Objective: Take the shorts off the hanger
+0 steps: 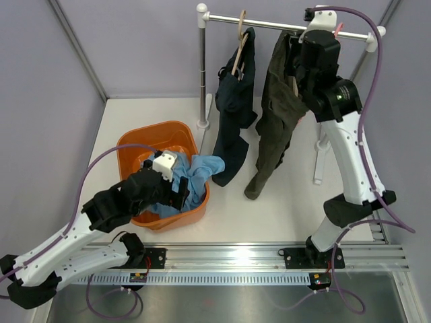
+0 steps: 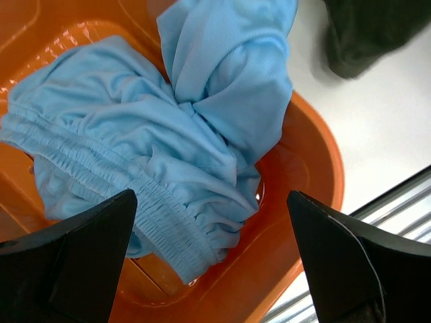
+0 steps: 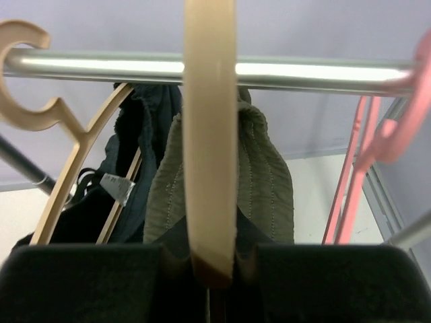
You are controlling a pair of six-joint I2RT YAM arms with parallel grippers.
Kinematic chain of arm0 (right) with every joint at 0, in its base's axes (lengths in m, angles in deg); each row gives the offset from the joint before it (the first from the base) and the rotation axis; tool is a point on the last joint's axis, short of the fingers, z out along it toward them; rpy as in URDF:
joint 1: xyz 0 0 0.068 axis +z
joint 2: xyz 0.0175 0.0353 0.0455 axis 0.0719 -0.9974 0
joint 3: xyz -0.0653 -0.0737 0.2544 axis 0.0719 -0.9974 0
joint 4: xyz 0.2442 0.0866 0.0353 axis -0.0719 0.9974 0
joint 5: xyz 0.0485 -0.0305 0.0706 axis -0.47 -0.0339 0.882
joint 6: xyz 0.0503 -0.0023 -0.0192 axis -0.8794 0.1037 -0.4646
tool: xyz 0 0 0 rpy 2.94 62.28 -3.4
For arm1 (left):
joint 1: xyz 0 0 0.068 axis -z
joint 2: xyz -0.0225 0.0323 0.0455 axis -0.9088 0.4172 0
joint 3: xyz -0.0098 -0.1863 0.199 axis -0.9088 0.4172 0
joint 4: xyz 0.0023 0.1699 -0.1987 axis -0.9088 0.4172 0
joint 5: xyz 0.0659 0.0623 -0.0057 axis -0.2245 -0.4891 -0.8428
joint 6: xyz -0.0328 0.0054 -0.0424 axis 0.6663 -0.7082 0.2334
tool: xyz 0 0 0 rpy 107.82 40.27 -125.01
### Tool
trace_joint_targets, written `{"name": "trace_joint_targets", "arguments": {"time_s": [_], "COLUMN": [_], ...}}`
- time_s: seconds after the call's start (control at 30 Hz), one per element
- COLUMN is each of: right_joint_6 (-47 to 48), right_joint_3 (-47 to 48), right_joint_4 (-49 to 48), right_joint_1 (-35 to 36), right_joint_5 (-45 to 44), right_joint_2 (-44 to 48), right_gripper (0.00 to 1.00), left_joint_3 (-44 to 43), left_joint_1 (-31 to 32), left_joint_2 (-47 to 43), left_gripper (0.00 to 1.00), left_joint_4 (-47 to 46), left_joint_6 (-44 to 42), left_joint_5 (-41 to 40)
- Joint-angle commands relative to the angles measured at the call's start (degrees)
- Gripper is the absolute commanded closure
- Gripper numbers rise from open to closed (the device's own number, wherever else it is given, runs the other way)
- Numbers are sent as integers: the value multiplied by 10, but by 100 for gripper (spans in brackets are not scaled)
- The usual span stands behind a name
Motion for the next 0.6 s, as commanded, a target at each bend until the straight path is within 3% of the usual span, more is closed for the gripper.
{"name": "trace_joint_targets", "arguments": {"time_s": [0.0,0.33,0.57], "right_joint_6": [-18,-54,-84], "right_joint_3": [-17,-111,-268], "right_joint_4": [-6,78,81], "right_joint_1": [0,0,17], "right_joint_5": [46,189,250], "right_joint_2": [67,176,281], "right_gripper": [100,100,100], "left_joint_3": [-65,-207,-294], "left_joint_1": [3,3,4], "left_joint_2": [-1,94,190], "left_gripper": [1,1,1], "left_joint_4": [-36,-90,-124], "left_joint_6": [-5,-19,20], "left_joint_5": [0,74,118]}}
